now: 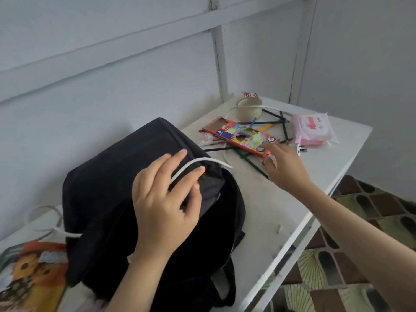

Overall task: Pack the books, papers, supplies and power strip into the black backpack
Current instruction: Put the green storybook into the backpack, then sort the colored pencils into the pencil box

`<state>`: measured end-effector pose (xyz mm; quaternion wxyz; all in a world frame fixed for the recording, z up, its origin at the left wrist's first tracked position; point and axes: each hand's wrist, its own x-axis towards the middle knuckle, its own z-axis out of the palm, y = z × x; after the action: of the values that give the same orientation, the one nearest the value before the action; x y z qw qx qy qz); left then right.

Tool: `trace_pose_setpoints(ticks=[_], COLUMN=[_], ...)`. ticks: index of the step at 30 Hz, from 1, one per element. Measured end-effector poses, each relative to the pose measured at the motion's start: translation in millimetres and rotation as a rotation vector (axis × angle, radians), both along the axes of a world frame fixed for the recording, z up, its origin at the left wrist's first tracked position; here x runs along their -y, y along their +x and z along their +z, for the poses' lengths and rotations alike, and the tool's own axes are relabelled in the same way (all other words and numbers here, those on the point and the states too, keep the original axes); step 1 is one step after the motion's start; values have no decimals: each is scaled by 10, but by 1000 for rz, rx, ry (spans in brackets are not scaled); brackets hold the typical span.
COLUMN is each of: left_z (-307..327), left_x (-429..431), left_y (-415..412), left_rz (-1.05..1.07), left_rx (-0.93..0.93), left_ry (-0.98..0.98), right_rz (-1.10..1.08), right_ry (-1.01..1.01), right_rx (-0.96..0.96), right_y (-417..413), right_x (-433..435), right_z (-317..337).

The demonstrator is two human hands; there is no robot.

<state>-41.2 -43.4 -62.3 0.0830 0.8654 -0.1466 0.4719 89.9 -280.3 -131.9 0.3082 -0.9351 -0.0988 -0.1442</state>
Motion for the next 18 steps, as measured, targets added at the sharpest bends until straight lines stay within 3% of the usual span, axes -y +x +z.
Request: trace_pose_setpoints(ticks=[6,11,14,18], left_z=[-143,-425,-569,-616], left_x=[390,539,594,658], left_y=[173,125,45,-8], left_rz=[285,348,370,342], left_rx=[-357,-593,-599,-577], left_ry=[56,2,-63,-178], right_rz=[55,124,172,213], right_ry=[-123,-90,30,404], right_rx=[-150,-271,-290,-465], right_y=[529,767,801,772], right_x=[225,297,342,405], right_z=[30,111,221,356])
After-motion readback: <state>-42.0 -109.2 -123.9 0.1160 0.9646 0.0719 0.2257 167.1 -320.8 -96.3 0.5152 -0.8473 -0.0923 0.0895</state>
